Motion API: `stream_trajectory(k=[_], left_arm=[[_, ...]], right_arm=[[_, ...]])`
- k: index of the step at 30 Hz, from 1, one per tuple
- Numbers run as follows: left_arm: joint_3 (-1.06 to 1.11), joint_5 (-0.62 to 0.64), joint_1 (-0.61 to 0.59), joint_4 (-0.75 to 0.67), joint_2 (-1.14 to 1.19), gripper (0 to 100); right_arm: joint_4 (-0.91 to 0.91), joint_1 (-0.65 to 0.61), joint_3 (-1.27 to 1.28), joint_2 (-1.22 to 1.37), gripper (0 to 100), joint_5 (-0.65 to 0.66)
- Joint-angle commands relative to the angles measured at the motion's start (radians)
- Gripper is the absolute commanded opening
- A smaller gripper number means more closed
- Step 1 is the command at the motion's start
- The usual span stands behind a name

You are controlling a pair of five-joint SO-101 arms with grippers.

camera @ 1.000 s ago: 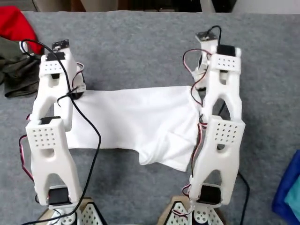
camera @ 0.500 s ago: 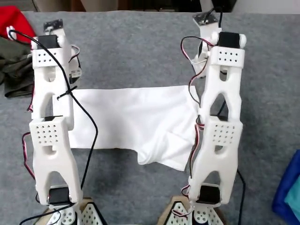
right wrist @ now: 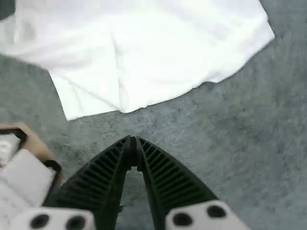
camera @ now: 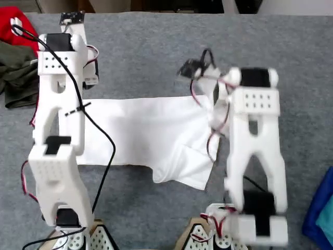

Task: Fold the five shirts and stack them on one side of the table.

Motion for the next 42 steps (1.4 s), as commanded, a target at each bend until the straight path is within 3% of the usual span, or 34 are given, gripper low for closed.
stream_trajectory(k=[1,6,12,17,25,32,42], left_arm=[[0.187,-0.006,0.035,-0.005,-0.229,2],[0.611,-0.008,0.032,-0.169,-0.495,2],[1.269,-0.011,0.032,-0.473,-1.015,2],[1.556,-0.006,-0.034,-0.493,-1.365,2],[1.64,-0.021,-0.144,-0.428,-1.44,2],[1.64,-0.058,-0.146,-0.425,-1.446,2],[1.642,-0.054,-0.143,-0.423,-1.443,2]], right_arm=[[-0.117,-0.016,0.179,-0.145,0.9,0.123],[-0.25,-0.058,0.352,-0.148,5.5,0.121],[-0.261,-0.185,0.395,-0.145,9.9,0.046],[-0.325,-0.252,0.398,-0.143,10.1,0.006],[-0.376,-0.317,0.4,-0.059,10.1,-0.051],[-0.43,-0.335,0.394,0.12,10.1,-0.104],[-0.434,-0.335,0.398,0.142,10.1,-0.104]])
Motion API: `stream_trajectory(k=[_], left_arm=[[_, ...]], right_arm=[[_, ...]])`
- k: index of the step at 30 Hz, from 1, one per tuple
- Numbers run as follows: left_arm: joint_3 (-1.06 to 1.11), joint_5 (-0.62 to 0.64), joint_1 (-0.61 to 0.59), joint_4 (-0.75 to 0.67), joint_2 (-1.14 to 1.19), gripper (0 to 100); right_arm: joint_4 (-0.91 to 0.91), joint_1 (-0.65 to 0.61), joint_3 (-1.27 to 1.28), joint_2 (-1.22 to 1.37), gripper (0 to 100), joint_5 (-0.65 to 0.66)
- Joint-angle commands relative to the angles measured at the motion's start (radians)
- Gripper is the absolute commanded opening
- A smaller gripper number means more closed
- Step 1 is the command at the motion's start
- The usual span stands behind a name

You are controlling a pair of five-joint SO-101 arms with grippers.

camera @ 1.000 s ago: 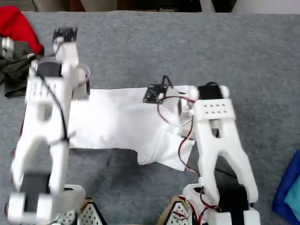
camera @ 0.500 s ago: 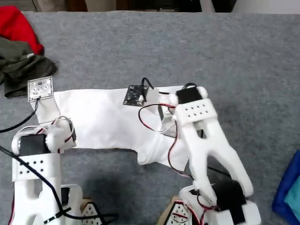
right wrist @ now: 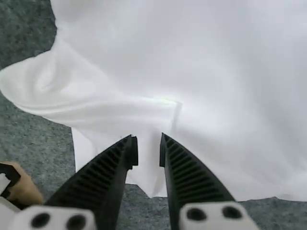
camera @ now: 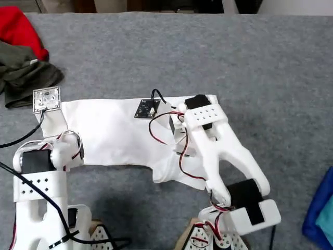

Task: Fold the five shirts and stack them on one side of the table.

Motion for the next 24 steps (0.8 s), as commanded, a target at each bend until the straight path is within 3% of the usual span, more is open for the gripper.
stream_trajectory(k=[1,18,22,24], left_arm=[[-0.003,0.0,-0.008,0.003,-0.016,2],[0.011,-0.003,-0.009,0.02,-0.019,2],[0.023,-0.005,-0.011,0.021,-0.021,2],[0.021,-0.005,-0.011,0.021,-0.021,2]], right_arm=[[-0.009,-0.016,-0.001,-0.002,10.1,-0.009],[-0.086,-0.01,-0.031,0.183,9.5,-0.009],[-0.078,0.001,-0.059,0.183,0.6,-0.012],[-0.078,0.03,-0.076,0.183,0.8,-0.014]])
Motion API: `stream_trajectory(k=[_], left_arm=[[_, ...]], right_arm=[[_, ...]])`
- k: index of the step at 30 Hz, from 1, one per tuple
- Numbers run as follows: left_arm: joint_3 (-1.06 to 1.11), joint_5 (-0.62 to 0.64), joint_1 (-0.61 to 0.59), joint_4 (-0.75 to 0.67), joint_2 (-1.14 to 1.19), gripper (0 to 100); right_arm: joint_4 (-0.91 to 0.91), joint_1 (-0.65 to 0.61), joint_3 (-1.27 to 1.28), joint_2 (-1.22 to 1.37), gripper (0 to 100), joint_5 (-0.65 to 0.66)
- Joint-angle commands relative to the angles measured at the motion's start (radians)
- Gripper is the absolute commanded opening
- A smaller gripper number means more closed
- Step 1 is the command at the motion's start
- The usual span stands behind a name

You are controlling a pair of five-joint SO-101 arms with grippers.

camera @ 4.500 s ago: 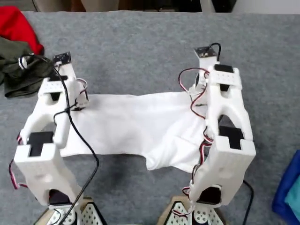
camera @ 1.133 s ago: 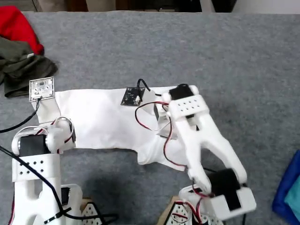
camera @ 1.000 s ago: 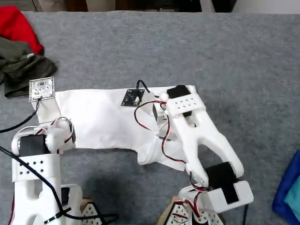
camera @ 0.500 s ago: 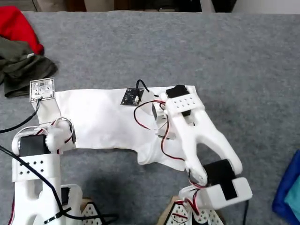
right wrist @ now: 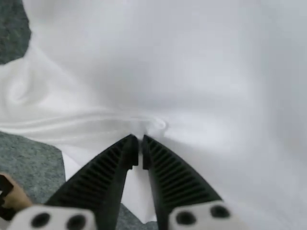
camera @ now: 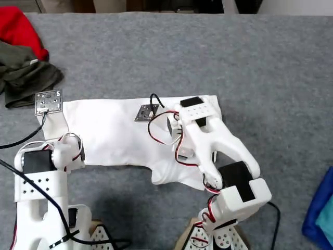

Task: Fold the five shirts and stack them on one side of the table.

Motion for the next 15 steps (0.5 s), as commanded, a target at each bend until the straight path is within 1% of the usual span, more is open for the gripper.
stream_trajectory(k=[1,4,10,15], left_arm=[[-0.006,-0.005,-0.011,0.008,-0.019,2],[-0.008,-0.005,-0.011,0.008,-0.019,2],[-0.009,-0.005,-0.006,0.008,-0.019,2],[-0.012,-0.005,-0.005,0.003,-0.019,2]], right_arm=[[0.003,0.045,-0.068,0.002,0.5,-0.014],[0.009,0.113,-0.116,0.002,0.5,-0.014],[0.1,0.234,-0.266,0.002,0.5,-0.009],[0.103,0.274,-0.386,0.007,0.5,-0.012]])
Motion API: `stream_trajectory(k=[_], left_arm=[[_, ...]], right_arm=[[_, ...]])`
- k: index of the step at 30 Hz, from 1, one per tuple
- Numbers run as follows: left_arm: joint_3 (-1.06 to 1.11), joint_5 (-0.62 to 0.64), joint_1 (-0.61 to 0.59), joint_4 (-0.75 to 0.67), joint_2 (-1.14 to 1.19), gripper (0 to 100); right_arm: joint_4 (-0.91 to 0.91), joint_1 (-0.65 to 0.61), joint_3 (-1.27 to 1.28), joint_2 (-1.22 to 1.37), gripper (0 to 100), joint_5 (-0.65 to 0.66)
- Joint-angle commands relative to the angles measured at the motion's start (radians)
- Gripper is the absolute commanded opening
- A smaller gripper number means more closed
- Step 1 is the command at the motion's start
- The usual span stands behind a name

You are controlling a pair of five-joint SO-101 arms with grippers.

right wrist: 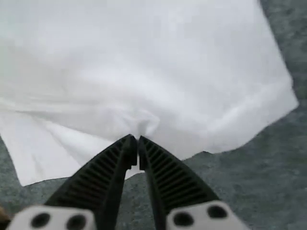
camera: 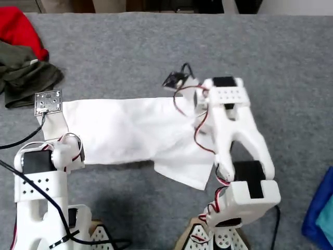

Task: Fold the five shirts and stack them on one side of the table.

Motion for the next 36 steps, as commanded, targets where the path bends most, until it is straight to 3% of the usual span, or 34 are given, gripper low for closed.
stream_trajectory(k=[1,9,16,21,26,31,36], left_arm=[[-0.012,-0.005,-0.002,0.0,-0.018,2],[-0.009,-0.005,-0.002,0.002,-0.018,2],[-0.011,-0.005,-0.002,0.005,-0.018,2],[-0.008,-0.005,-0.002,0.005,-0.018,2],[-0.006,-0.005,-0.002,0.005,-0.018,2],[-0.008,-0.005,-0.002,0.005,-0.018,2],[-0.008,-0.005,-0.006,0.005,-0.018,2]], right_arm=[[0.008,0.024,-0.127,0.008,0.5,-0.014],[0.011,-0.002,-0.189,0.012,1.2,-0.009],[0.018,0.002,-0.196,0.002,19.8,-0.034],[0.095,-0.005,-0.206,0.001,20.3,-0.02],[0.288,-0.05,-0.206,-0.058,20.2,0.064],[0.35,-0.162,0.027,-0.294,20.2,0.155],[0.227,-0.289,0.475,-0.587,20.2,0.193]])
